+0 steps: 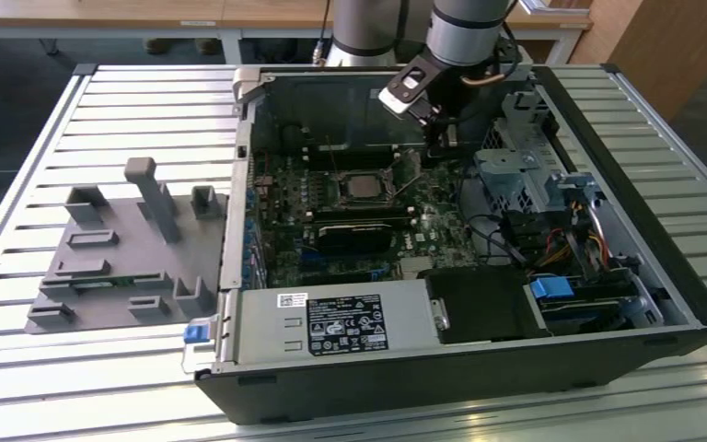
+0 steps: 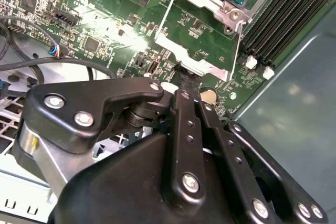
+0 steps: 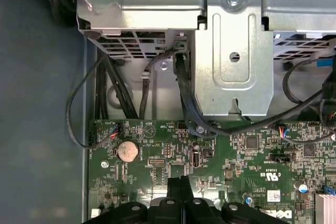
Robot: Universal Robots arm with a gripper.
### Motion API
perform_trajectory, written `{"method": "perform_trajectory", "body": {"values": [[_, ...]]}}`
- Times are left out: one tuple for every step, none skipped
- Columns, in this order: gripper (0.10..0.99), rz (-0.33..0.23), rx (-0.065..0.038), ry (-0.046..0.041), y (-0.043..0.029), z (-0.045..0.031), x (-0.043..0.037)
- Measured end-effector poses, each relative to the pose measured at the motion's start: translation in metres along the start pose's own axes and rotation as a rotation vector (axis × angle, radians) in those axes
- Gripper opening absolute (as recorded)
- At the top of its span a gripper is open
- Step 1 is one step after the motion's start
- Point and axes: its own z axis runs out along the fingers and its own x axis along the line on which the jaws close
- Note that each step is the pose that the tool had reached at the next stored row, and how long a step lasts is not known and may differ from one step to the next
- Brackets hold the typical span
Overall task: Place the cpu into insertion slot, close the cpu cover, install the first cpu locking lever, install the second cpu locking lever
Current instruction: 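Close the cpu cover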
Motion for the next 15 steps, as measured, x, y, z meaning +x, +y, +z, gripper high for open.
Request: {"method": "perform_trajectory", "body": {"values": [[0.106, 0.000, 0.000, 0.0000, -0.0005, 0.0000, 0.0000], [0.106, 0.000, 0.000, 0.0000, -0.0011, 0.0000, 0.0000], [0.106, 0.000, 0.000, -0.0001, -0.0018, -0.0001, 0.0000], [0.106, 0.000, 0.000, -0.0001, -0.0026, 0.0000, 0.0000], [0.106, 0.000, 0.000, -0.0001, -0.0036, 0.0000, 0.0000], [0.106, 0.000, 0.000, -0.0001, -0.0046, -0.0001, 0.0000], [0.106, 0.000, 0.000, -0.0001, -0.0056, -0.0001, -0.0001], [0.106, 0.000, 0.000, 0.0000, -0.0066, -0.0001, -0.0001], [0.106, 0.000, 0.000, 0.0000, -0.0076, -0.0001, -0.0001], [0.106, 0.000, 0.000, 0.0000, -0.0087, -0.0001, -0.0001], [0.106, 0.000, 0.000, 0.0000, -0.0097, -0.0001, -0.0001], [0.106, 0.000, 0.000, 0.0000, -0.0106, -0.0001, -0.0001], [0.106, 0.000, 0.000, 0.0001, -0.0114, -0.0001, -0.0001], [0.106, 0.000, 0.000, -0.0001, -0.0122, -0.0001, -0.0002], [0.106, 0.000, 0.000, 0.0000, -0.0131, 0.0000, -0.0001]]}}
